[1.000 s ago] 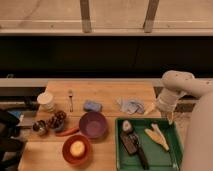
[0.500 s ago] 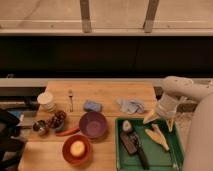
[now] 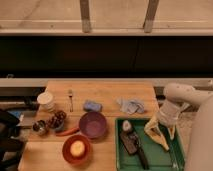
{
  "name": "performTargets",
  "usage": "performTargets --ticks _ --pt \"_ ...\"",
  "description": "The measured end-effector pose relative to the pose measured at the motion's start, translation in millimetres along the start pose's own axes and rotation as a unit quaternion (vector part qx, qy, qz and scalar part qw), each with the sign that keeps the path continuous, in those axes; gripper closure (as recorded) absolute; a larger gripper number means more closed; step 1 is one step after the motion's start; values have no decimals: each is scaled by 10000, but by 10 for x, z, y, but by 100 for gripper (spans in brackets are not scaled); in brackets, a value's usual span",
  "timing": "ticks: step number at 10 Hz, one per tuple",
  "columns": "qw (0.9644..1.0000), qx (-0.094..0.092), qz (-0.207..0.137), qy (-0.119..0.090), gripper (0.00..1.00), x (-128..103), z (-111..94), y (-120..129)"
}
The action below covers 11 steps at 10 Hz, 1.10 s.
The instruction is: Place banana in purple bowl
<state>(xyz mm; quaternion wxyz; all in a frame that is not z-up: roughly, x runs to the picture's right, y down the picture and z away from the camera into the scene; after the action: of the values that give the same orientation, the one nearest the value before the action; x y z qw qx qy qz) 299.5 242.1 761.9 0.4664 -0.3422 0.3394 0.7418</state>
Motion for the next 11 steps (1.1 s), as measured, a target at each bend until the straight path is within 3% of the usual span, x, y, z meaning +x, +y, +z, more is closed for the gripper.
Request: performTargets --ticks 4,11 --pt "9997 -143 -58 206 21 -100 174 -40" --pt "9989 -138 -369 273 87 17 191 24"
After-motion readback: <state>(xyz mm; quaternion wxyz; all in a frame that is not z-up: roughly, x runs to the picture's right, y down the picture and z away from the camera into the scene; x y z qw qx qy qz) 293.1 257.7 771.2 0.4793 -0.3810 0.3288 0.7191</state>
